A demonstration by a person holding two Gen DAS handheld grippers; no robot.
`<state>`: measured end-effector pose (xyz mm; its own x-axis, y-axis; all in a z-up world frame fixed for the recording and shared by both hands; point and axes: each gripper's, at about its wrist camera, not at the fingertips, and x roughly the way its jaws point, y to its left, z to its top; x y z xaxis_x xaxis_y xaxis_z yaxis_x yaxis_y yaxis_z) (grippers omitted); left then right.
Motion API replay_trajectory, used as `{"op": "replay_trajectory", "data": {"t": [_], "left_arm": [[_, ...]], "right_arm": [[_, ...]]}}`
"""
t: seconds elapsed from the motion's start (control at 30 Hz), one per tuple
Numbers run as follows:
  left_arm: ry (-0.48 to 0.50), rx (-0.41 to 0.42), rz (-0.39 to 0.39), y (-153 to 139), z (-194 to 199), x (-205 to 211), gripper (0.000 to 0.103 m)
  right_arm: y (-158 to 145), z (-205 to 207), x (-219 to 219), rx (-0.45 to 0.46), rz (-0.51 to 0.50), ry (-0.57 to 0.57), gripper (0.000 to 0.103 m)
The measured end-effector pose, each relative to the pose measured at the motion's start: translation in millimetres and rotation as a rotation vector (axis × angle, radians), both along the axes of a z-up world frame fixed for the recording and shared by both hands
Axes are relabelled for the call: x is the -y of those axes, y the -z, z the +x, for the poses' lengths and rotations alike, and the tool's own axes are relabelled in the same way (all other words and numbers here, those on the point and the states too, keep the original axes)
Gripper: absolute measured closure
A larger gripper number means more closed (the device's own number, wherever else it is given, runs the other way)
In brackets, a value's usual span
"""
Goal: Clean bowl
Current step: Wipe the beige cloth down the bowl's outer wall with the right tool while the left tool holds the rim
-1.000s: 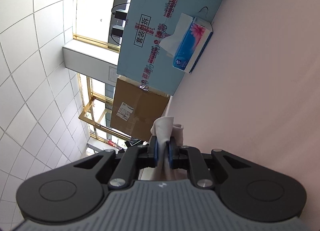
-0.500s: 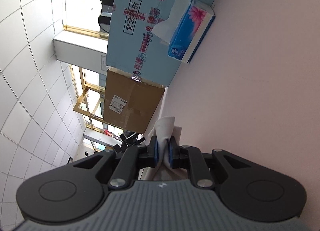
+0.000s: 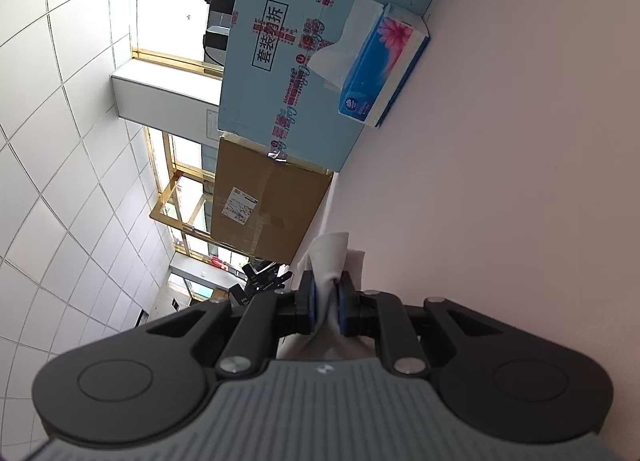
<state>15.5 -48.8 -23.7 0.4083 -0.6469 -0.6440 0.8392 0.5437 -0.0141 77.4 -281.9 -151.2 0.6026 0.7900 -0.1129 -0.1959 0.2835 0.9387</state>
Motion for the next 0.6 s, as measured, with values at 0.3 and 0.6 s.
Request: {"op": "replay_trajectory", "data": {"t": [0.3, 0.6], "left_arm": [[-0.026, 0.011, 0.001, 0, -4, -1, 0.087], [-0.176, 0.038, -0.03, -3, -11, 10, 0.078]], "right_arm": [[-1, -24, 5, 0.012, -0.002, 0.018, 0.088], [-9, -40, 19, 0.058, -0.043, 0.062, 0.088]]}}
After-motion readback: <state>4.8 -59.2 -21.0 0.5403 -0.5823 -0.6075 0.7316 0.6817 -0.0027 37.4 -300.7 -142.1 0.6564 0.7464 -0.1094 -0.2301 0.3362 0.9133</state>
